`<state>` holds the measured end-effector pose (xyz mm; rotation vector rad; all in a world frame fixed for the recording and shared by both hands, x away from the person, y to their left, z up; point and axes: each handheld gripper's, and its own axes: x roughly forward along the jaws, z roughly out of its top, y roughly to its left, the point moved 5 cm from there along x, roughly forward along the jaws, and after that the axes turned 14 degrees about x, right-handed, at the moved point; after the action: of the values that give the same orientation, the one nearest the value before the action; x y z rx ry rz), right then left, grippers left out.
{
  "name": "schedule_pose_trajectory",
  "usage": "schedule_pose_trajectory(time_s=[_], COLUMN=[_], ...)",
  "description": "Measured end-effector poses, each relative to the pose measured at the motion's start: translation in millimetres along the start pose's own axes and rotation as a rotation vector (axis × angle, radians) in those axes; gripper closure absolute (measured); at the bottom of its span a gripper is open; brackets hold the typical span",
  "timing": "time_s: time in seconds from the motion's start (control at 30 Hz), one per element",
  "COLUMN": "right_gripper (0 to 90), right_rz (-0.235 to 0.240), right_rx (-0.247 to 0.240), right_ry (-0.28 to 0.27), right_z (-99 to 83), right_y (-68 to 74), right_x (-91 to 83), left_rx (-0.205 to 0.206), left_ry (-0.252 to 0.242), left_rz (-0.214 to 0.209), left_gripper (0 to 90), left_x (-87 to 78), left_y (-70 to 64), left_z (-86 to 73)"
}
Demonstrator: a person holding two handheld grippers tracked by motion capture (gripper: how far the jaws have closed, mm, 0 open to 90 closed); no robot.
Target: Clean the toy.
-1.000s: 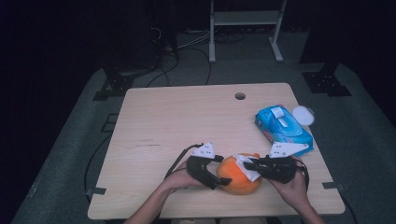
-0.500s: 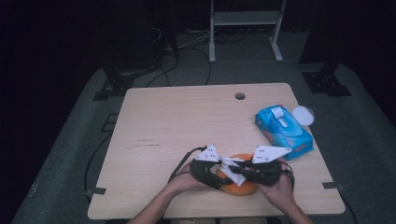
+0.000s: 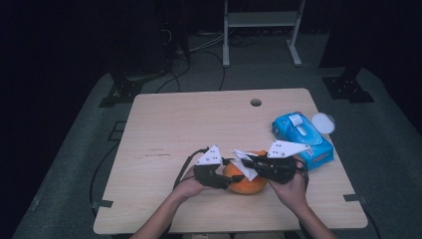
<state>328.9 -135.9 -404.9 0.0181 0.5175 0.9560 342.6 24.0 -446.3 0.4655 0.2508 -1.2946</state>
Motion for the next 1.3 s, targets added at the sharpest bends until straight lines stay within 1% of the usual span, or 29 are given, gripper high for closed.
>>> schedule_pose_trajectory(time_s=[0.07, 0.1, 0.13, 0.17, 0.23, 0.3, 0.33, 0.4, 0.43, 0.47, 0.5, 0.53, 0.57, 0.6, 0.63, 0.73, 0.77, 0.83, 0.9, 0.93, 0.97, 1.07, 1.13, 1.17, 1.23, 1.27, 1.3], right_gripper=[79.7, 79.7, 79.9, 79.9, 79.9, 79.7, 79.7, 79.6, 79.6, 79.4, 79.5, 79.5, 79.5, 79.5, 79.6, 79.9, 79.9, 80.0, 80.2, 80.3, 80.3, 80.3, 80.3, 80.3, 80.3, 80.3, 80.3], right_rz=[-0.002, -0.004, 0.0, 0.002, -0.014, -0.044, -0.06, -0.081, -0.081, -0.063, -0.049, -0.043, -0.043, -0.047, -0.049, -0.054, -0.055, -0.055, -0.056, -0.056, -0.056, -0.046, -0.043, -0.041, -0.041, -0.054, -0.054], right_rx=[0.001, -0.003, -0.007, -0.005, -0.003, 0.009, 0.027, 0.079, 0.079, 0.139, 0.153, 0.155, 0.155, 0.146, 0.141, 0.131, 0.13, 0.128, 0.12, 0.116, 0.11, 0.108, 0.105, 0.106, 0.104, 0.087, 0.087], right_ry=[0.01, 0.022, 0.029, 0.031, 0.031, 0.023, 0.021, 0.008, 0.008, 0.003, 0.001, 0.004, 0.004, 0.01, 0.01, 0.016, 0.016, 0.015, 0.014, 0.018, 0.018, 0.035, 0.044, 0.047, 0.049, 0.036, 0.036], right_z=[-0.3, -1.7, -3.0, -3.8, -4.6, -5.7, -7.1, -11.3, -11.3, -17.1, -19.1, -20.4, -20.4, -21.1, -21.2, -21.7, -21.8, -21.9, -22.6, -22.7, -22.7, -23.9, -25.2, -25.5, -25.6, -24.8, -24.8], right_y=[-0.8, -1.3, -1.9, -3.1, -8.2, -17.8, -24.1, -38.2, -38.2, -47.8, -49.4, -48.8, -48.8, -45.5, -44.0, -39.5, -38.3, -37.0, -32.0, -30.1, -28.8, -26.4, -26.1, -26.2, -25.9, -22.9, -22.9], right_x=[10.2, 15.2, 19.0, 21.1, 20.9, 16.3, 12.6, 5.8, 5.8, 2.3, 2.3, 2.9, 2.9, 4.9, 5.5, 5.5, 5.1, 5.1, 5.3, 5.5, 5.8, 5.7, 4.6, 3.7, 2.7, 0.5, 0.5], left_rx=[0.024, 0.024, 0.017, 0.008, 0.003, -0.012, -0.017, -0.022, -0.028, -0.037, -0.042, -0.052, -0.052, -0.053, -0.053, -0.042, -0.034, -0.035, -0.033, -0.053, -0.053, -0.088, -0.088, -0.076, -0.072, -0.043, -0.043], left_ry=[0.032, 0.032, 0.038, 0.037, 0.043, 0.043, 0.043, 0.041, 0.037, 0.035, 0.042, 0.043, 0.043, 0.041, 0.041, 0.04, 0.041, 0.04, 0.038, 0.028, 0.028, 0.008, 0.002, 0.004, 0.008, 0.035, 0.035], left_rz=[0.012, 0.012, -0.004, -0.009, -0.021, -0.027, -0.031, -0.031, -0.035, -0.034, -0.037, -0.039, -0.039, -0.027, -0.027, -0.036, -0.045, -0.051, -0.059, -0.069, -0.069, -0.086, -0.09, -0.088, -0.087, -0.073, -0.073], left_gripper=[38.5, 38.1, 37.9, 37.9, 37.5, 37.0, 36.8, 36.1, 36.1, 32.0, 27.0, 21.3, 16.7, 13.2, 12.7, 17.2, 18.5, 20.9, 20.8, 20.5, 20.3, 19.5, 20.8, 23.7, 27.7, 28.8, 29.5], left_x=[-2.7, -2.7, -5.0, -5.9, -7.8, -10.1, -10.8, -11.3, -11.4, -9.8, -8.8, -8.2, -8.2, -9.0, -9.0, -9.9, -10.5, -11.1, -11.7, -12.3, -12.3, -12.9, -12.4, -12.0, -11.3, -8.9, -8.9], left_y=[3.7, 3.7, 6.7, 8.3, 10.9, 13.9, 14.7, 15.6, 16.3, 17.0, 17.6, 18.2, 18.2, 19.1, 19.1, 16.9, 15.7, 15.4, 14.9, 15.0, 15.0, 15.8, 14.8, 13.7, 12.1, 8.5, 8.5], left_z=[-6.3, -6.3, -13.4, -16.0, -20.9, -26.0, -28.3, -30.0, -30.9, -30.8, -30.0, -28.7, -28.7, -25.8, -25.8, -23.9, -23.0, -22.8, -23.1, -22.4, -22.4, -21.1, -21.0, -21.2, -20.9, -19.7, -19.7])
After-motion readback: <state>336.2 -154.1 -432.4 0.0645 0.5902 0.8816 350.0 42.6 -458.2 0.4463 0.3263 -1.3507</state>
